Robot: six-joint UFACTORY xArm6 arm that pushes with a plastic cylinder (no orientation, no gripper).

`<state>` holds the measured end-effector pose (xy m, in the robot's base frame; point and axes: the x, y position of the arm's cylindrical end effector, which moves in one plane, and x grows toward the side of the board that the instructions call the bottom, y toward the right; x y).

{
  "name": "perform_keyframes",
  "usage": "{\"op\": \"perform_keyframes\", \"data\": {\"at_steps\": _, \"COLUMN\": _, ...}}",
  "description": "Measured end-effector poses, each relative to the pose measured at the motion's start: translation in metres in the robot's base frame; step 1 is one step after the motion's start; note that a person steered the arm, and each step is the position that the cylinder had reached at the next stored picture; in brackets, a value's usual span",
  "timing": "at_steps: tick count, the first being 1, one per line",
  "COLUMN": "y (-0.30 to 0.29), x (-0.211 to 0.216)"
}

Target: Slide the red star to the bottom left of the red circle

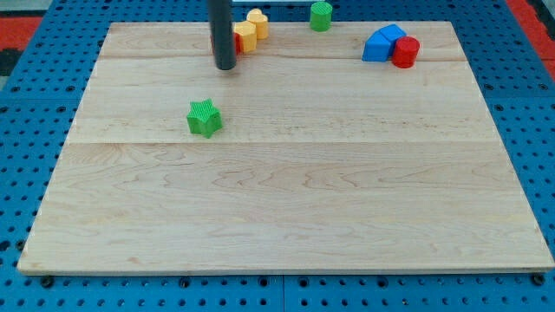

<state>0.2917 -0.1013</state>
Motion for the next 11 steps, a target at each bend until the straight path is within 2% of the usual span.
{"op": "perform_keyframes", "data": {"at_steps": 1, "y": -0.022, "x": -0.021}}
{"op": "perform_keyframes", "data": {"at_steps": 3, "y": -0.017, "x": -0.064}}
{"op": "perform_keyframes", "data": {"at_steps": 4, "y": 0.011, "x": -0.055}}
{"op": "perform_keyframes", "data": {"at_steps": 5, "y": 0.063, "x": -0.025}}
{"op": "perform_keyframes", "data": {"at_steps": 6, "y": 0.088, "x": 0.002}}
{"op": "perform_keyframes", "data": {"at_steps": 7, "y": 0.056, "x": 0.029}}
{"op": "perform_keyframes", "data": {"at_steps": 8, "y": 0.091, "x": 0.045}}
{"op": "perform_keyframes", "data": {"at_steps": 10, "y": 0.198, "x": 0.052}}
{"op": "perform_keyframes", "data": {"at_steps": 11, "y": 0.212, "x": 0.042}}
